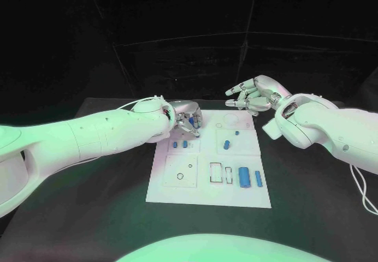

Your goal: Assemble the parts on the task board

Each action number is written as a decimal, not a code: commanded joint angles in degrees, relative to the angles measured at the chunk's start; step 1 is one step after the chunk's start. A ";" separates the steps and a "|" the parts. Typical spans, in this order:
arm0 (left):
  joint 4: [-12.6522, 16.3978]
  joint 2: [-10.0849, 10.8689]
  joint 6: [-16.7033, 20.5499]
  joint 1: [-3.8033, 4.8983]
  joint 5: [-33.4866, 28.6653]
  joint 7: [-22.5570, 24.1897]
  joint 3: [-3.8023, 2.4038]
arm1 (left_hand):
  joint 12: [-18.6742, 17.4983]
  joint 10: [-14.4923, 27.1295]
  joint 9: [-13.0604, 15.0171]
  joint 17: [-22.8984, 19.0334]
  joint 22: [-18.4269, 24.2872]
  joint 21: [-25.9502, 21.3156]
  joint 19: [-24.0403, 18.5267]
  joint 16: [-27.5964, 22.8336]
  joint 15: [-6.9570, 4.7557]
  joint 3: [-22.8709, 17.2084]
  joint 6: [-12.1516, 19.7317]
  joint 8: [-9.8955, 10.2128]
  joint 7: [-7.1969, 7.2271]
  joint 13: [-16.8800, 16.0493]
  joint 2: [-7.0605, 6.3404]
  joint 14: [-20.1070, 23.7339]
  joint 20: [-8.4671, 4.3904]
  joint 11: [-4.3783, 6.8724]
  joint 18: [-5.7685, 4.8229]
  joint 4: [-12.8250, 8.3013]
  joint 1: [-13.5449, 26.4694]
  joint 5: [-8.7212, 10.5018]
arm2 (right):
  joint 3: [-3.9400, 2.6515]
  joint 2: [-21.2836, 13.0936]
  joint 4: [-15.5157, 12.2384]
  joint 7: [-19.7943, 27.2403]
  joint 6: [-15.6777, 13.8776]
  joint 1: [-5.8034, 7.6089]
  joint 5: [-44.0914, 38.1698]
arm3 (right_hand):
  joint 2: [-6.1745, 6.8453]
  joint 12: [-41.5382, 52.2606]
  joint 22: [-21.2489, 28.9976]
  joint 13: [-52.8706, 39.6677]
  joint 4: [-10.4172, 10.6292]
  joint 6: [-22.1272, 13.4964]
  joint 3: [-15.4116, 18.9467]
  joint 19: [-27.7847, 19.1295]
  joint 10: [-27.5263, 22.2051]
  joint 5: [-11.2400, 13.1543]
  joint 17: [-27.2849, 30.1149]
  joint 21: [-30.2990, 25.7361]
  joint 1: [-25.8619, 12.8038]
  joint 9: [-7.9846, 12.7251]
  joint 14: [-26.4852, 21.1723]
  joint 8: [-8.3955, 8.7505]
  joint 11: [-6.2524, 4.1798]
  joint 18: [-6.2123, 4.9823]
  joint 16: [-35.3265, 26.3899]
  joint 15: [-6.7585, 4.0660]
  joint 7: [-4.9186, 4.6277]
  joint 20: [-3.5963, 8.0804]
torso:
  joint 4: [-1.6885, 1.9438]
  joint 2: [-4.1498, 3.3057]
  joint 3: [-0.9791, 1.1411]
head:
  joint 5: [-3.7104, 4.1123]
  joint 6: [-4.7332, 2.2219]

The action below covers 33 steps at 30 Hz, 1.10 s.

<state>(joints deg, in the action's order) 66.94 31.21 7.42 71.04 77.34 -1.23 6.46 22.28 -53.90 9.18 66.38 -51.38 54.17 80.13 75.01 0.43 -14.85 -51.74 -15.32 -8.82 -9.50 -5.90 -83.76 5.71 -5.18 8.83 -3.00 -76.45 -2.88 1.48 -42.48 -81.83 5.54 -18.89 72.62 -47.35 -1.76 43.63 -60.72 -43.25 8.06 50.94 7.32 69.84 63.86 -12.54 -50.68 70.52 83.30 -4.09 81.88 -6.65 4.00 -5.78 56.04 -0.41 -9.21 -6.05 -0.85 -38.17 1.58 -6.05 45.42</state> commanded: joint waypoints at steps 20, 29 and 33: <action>-2.70 -2.35 -4.39 -0.30 2.09 -0.95 0.90 | -1.10 -2.37 -1.27 -0.88 -2.24 2.08 1.01 0.21 -0.62 -0.22 -2.54 0.99 0.46 1.65 1.37 -1.48 -0.29 0.29 -1.39 0.06 -0.02 -0.01 | -0.04 0.65 0.18 0.24 0.26 0.09 -0.45 | -0.34 0.11 0.06 -0.03 -0.13 -0.54 0.10 -0.26 -0.36 -0.42 -0.08 -0.25 0.14 0.06 0.28 -0.26 0.02 -0.90 -0.11 -0.01 -0.05 0.10 | 0.10 0.04 0.00 | 0.11 0.47; -3.68 -3.07 -4.22 -0.56 2.08 -0.57 1.02 | -1.81 -3.88 -1.92 -1.17 -3.01 2.71 1.13 0.35 -0.90 -1.03 -3.88 1.46 0.87 2.63 2.04 -1.55 -0.52 0.64 -1.49 0.11 -0.05 0.00 | -0.04 0.78 0.25 0.29 0.43 0.09 -0.17 | -0.34 0.11 0.06 -0.03 -0.13 -0.54 0.10 -0.26 -0.36 -0.42 -0.08 -0.25 0.14 0.06 0.28 -0.26 0.02 -0.90 -0.11 -0.01 -0.05 0.10 | 0.18 0.06 0.02 | 0.00 0.51; -4.04 -3.26 -4.31 -0.63 2.08 -0.57 1.05 | -2.43 -4.78 -2.32 -1.31 -3.33 2.93 1.16 0.46 -1.03 -1.76 -4.68 1.80 1.04 3.27 2.57 -1.59 -0.64 0.79 -1.54 0.14 -0.11 -0.01 | -0.04 0.82 0.25 0.30 0.45 0.09 -0.14 | -0.34 0.11 0.06 -0.03 -0.13 -0.54 0.10 -0.26 -0.36 -0.42 -0.08 -0.25 0.14 0.06 0.28 -0.26 0.02 -0.90 -0.11 -0.01 -0.05 0.10 | 0.13 0.04 0.08 | -0.01 0.49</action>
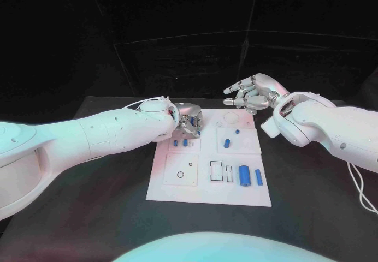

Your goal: Assemble the parts on the task board

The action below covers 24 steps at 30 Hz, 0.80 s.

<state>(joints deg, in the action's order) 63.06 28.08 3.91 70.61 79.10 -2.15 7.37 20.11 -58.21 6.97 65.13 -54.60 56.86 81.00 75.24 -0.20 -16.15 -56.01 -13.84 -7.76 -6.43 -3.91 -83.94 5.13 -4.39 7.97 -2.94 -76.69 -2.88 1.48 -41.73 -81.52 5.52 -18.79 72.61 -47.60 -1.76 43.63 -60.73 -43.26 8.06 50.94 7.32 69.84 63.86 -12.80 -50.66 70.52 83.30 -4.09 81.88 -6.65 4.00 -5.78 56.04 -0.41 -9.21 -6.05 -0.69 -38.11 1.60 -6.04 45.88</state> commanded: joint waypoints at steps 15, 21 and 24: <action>-0.84 -0.82 -1.55 -0.56 0.29 1.19 0.23 | -3.24 -5.87 -0.77 -2.70 -3.22 2.86 0.90 -0.49 -1.36 -5.42 -4.77 1.12 1.00 2.18 2.10 -1.21 -0.92 1.15 -1.17 -1.30 -0.81 0.07 | -0.04 0.23 -0.04 0.34 0.45 0.10 0.13 | -0.39 0.21 0.03 -0.09 -0.10 -0.54 0.14 -0.22 -0.33 -0.19 -0.14 -0.25 0.10 0.05 0.30 -0.28 0.03 -0.89 -0.12 0.00 -0.06 0.10 | -0.04 -0.01 0.01 | -0.17 0.06; -0.68 -0.32 0.88 -0.71 -0.53 1.87 0.26 | -4.71 -6.73 -1.07 -3.14 -4.17 3.62 1.04 -0.46 -1.27 -7.02 -5.17 1.90 0.59 2.55 1.73 -1.22 -0.96 0.95 -1.35 -2.27 -0.98 0.03 | -0.04 0.21 -0.03 0.36 0.44 0.10 0.13 | -0.39 0.21 0.03 -0.09 -0.10 -0.54 0.14 -0.22 -0.33 -0.19 -0.14 -0.25 0.10 0.05 0.30 -0.28 0.03 -0.89 -0.12 0.00 -0.06 0.10 | -0.01 0.00 0.00 | -0.11 0.02; 0.03 0.46 3.09 -0.77 -1.58 2.53 0.23 | -5.37 -7.03 -1.20 -3.49 -4.73 4.12 1.17 -0.51 -1.19 -7.68 -5.35 2.25 0.41 2.61 1.39 -1.20 -0.93 0.83 -1.45 -2.64 -0.82 0.00 | -0.04 0.14 -0.02 0.36 0.42 0.10 0.13 | -0.39 0.21 0.03 -0.09 -0.10 -0.54 0.14 -0.22 -0.33 -0.19 -0.14 -0.25 0.10 0.05 0.30 -0.28 0.03 -0.89 -0.12 0.00 -0.06 0.10 | 0.03 -0.02 -0.04 | 0.03 -0.04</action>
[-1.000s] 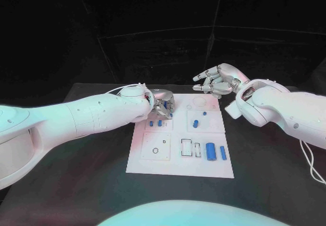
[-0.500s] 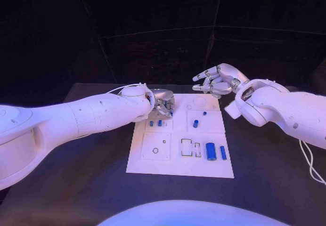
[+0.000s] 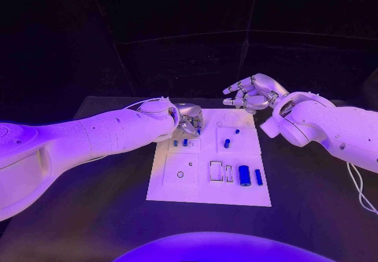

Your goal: Assemble the parts on the task board

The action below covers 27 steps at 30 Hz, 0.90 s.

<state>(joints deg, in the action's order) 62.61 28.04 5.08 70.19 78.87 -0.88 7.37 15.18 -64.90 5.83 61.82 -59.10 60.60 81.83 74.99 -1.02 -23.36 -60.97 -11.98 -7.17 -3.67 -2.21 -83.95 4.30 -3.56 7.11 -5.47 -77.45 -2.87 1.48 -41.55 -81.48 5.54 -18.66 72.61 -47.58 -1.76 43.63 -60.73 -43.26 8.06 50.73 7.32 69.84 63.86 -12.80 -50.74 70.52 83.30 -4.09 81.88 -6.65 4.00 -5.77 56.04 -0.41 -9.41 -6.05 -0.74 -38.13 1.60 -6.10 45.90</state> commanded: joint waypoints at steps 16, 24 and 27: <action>7.39 6.23 5.66 -0.38 -6.41 2.53 -2.63 | -1.49 -1.08 -0.26 -0.66 -0.84 0.89 0.48 -0.23 -0.26 -1.49 -0.95 0.93 -0.38 -0.17 -0.88 -1.19 -0.02 -0.12 -0.67 -0.44 0.67 -0.03 | -0.04 -0.35 0.18 0.35 0.34 0.10 0.10 | -0.39 0.21 0.03 -0.08 -0.10 -0.34 0.14 -0.22 -0.33 -0.19 -0.06 -0.25 0.10 0.05 0.30 -0.28 0.03 -0.90 -0.12 0.00 0.15 0.10 | 0.26 0.06 -0.02 | 0.09 -0.35; 8.91 9.36 3.05 -0.38 -6.78 0.93 -3.36 | -2.11 -1.32 -0.39 -0.96 -0.98 0.95 0.45 -0.23 -0.21 -1.58 -1.10 1.31 -0.42 -0.17 -1.39 -1.15 0.04 -0.19 -0.68 -0.31 1.52 -0.03 | -0.04 -0.38 0.21 0.36 0.46 0.09 0.10 | -0.39 0.21 0.03 -0.08 -0.10 -0.34 0.14 -0.22 -0.33 -0.19 -0.06 -0.25 0.10 0.05 0.30 -0.28 0.03 -0.90 -0.12 0.00 0.15 0.10 | 0.09 0.00 0.00 | -0.19 -0.36; 8.80 10.20 1.44 -0.37 -6.81 0.06 -3.41 | -2.28 -1.34 -0.44 -1.05 -1.08 1.03 0.46 -0.23 -0.18 -1.56 -1.09 1.43 -0.45 -0.17 -1.50 -1.14 0.05 -0.22 -0.69 -0.24 1.75 -0.01 | -0.04 -0.41 0.22 0.34 0.50 0.09 0.10 | -0.39 0.21 0.03 -0.08 -0.10 -0.34 0.14 -0.22 -0.33 -0.19 -0.06 -0.25 0.10 0.05 0.30 -0.28 0.03 -0.90 -0.12 0.00 0.15 0.10 | 0.04 0.04 -0.02 | -0.22 -0.31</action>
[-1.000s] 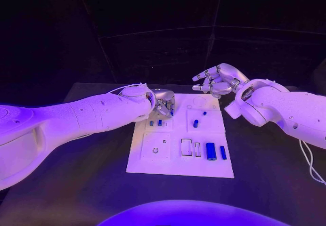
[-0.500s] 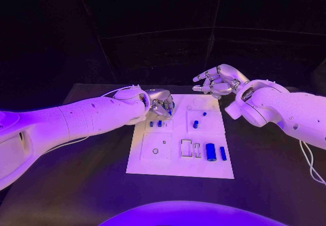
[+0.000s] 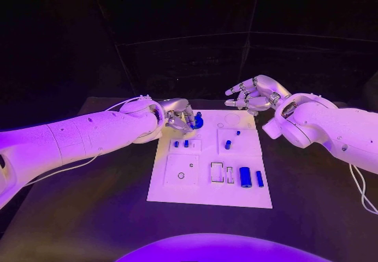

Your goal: Assemble the parts on the task board

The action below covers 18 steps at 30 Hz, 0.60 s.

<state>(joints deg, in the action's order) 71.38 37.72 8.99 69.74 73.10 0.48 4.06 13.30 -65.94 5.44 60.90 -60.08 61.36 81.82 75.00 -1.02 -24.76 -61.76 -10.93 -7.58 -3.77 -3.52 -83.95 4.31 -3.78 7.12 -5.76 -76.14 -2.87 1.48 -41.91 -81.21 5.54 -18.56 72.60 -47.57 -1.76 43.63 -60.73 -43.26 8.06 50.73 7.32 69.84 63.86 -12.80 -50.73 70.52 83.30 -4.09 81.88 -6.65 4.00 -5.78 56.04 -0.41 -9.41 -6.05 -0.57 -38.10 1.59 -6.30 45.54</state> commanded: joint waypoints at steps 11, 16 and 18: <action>-0.42 1.45 -5.86 0.06 -1.04 -2.97 -0.08 | -0.59 -0.32 -0.11 -0.30 -0.21 0.34 0.46 -0.28 -0.17 -0.13 -0.24 0.54 -0.05 -0.08 -0.38 -1.11 0.07 -0.02 -0.72 0.08 0.64 -0.01 | -0.04 0.02 0.01 0.34 0.49 0.08 0.10 | -0.39 0.21 0.04 -0.08 -0.10 -0.34 0.14 -0.22 -0.33 -0.19 -0.07 -0.25 0.10 0.06 0.30 -0.28 0.03 -0.89 -0.12 0.00 0.15 0.10 | -0.19 -0.06 -0.02 | -0.21 0.14; -1.02 1.40 -6.57 0.05 -0.97 -3.49 -0.06 | -0.75 -0.33 -0.16 -0.29 -0.22 0.32 0.44 -0.24 -0.14 -0.08 -0.19 0.67 -0.08 -0.08 -0.54 -1.11 0.09 -0.06 -0.71 0.12 0.84 0.00 | -0.04 0.01 0.02 0.35 0.50 0.08 0.10 | -0.39 0.21 0.04 -0.08 -0.10 -0.34 0.14 -0.22 -0.33 -0.19 -0.07 -0.25 0.10 0.06 0.30 -0.28 0.03 -0.89 -0.12 0.00 0.15 0.10 | -0.25 -0.04 0.02 | -0.22 0.26; -1.24 1.28 -6.75 0.03 -0.97 -3.55 -0.05 | -0.78 -0.32 -0.17 -0.37 -0.23 0.33 0.44 -0.28 -0.14 -0.08 -0.18 0.70 -0.08 -0.08 -0.56 -1.10 0.09 -0.06 -0.71 0.12 0.85 -0.01 | -0.04 0.04 0.04 0.36 0.49 0.07 0.10 | -0.39 0.21 0.04 -0.08 -0.10 -0.34 0.14 -0.22 -0.33 -0.19 -0.07 -0.25 0.10 0.06 0.30 -0.28 0.03 -0.89 -0.12 0.00 0.15 0.10 | -0.21 -0.03 0.00 | -0.13 0.28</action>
<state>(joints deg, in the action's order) 70.25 39.11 3.99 69.70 72.45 -2.25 4.06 12.81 -65.93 5.35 60.62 -60.26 61.36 81.82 75.00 -1.01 -24.76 -61.76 -10.45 -7.58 -3.76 -4.03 -83.95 4.31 -3.78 7.12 -5.76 -75.63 -2.87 1.48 -41.91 -81.13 5.54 -18.40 72.58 -47.57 -1.76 43.63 -60.73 -43.26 8.06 50.73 7.32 69.84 63.86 -12.80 -50.72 70.52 83.30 -4.09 81.88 -6.65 4.00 -5.78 56.04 -0.41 -9.41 -6.05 -0.78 -38.14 1.59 -6.52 45.81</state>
